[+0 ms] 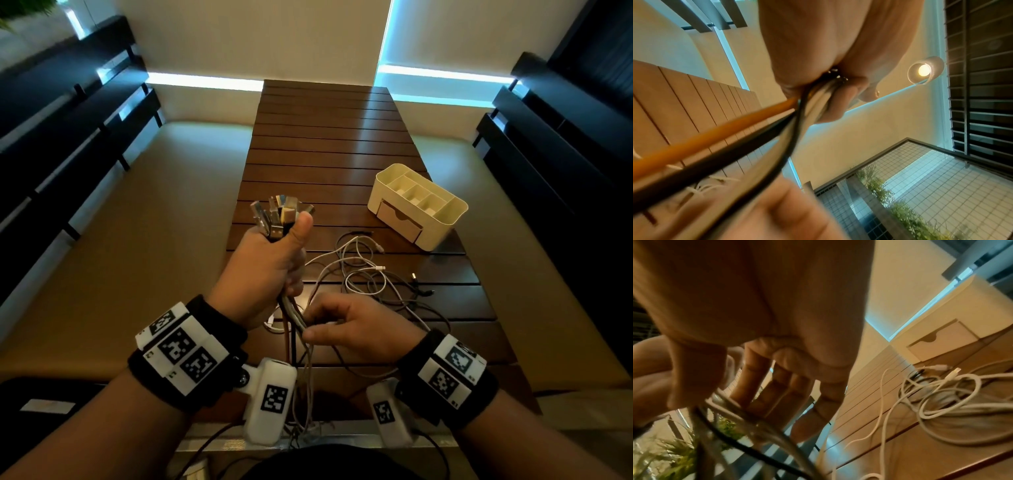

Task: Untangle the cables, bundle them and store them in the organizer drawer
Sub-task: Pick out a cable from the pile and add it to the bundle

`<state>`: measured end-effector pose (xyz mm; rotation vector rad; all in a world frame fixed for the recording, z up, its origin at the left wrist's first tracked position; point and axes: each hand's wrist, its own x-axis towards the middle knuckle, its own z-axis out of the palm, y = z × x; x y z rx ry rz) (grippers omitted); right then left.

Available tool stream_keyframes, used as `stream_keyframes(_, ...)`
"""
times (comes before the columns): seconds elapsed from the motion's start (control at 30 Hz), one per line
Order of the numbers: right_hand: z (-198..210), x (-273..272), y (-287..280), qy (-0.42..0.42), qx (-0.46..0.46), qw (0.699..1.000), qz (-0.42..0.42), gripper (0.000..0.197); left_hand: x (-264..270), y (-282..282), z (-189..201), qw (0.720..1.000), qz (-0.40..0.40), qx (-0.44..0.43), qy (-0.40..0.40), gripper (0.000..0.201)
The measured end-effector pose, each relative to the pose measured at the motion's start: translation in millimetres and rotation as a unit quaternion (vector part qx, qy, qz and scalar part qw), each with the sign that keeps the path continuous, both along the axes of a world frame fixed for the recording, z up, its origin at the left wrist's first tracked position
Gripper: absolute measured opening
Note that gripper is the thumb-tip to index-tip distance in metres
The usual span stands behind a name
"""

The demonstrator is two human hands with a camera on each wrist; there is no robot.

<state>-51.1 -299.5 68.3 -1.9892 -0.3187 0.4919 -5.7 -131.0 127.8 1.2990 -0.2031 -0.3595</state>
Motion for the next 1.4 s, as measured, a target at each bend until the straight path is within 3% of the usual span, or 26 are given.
stream_keyframes(0.13, -6, -4, -18, -0.011, -0.024, 0.999, -0.032, 0.006, -1, 3, -1, 1.0, 0.014, -0.015, 0.011, 0.032)
stream_keyframes(0.27, -8, -7, -22, -0.074, -0.04, 0.995, -0.058, 0.011, -5, 0, 0, 0.999, 0.029, -0.01, 0.015, 0.033)
stream_keyframes(0.43, -4, -12, -31, -0.049, -0.006, 0.993, -0.108, 0.004, -5, 7, 1, 0.999, 0.039, -0.001, 0.022, 0.034)
stream_keyframes(0.53, 4, -15, -36, -0.015, -0.007, 0.993, -0.115, 0.015, -7, 10, 0, 0.999, 0.031, 0.015, 0.01, 0.03)
stream_keyframes(0.63, 24, -15, -34, 0.001, 0.058, 0.99, -0.132, 0.024, -14, 8, -1, 0.99, -0.028, 0.124, -0.058, 0.026)
stream_keyframes(0.7, 40, -13, -31, -0.029, 0.097, 0.987, -0.128, 0.021, -21, 4, -1, 0.965, -0.113, 0.209, -0.108, 0.021)
stream_keyframes(0.8, 52, -7, -35, -0.079, 0.063, 0.988, -0.115, 0.01, -26, 1, 1, 0.942, -0.173, 0.254, -0.132, 0.013)
stream_keyframes(0.97, 35, -7, -74, -0.038, 0.037, 0.983, -0.175, 0.01, -8, 32, -7, 0.976, -0.032, 0.212, -0.045, 0.023)
stream_keyframes(1.07, 32, -7, -80, -0.029, 0.045, 0.98, -0.193, 0.013, -4, 39, -12, 0.963, 0.006, 0.263, -0.049, 0.024)
stream_keyframes(1.2, 35, 1, -58, -0.048, -0.186, 0.979, -0.066, 0.01, -3, 21, -10, 0.948, 0.087, 0.288, -0.105, 0.009)
stream_keyframes(1.3, 40, 4, -41, -0.072, -0.209, 0.975, -0.037, 0.009, -7, 2, -11, 0.942, 0.031, 0.294, -0.156, 0.01)
stream_keyframes(1.4, 48, 6, -33, -0.133, -0.116, 0.981, -0.083, 0.01, -14, -12, -12, 0.946, -0.067, 0.276, -0.158, 0.012)
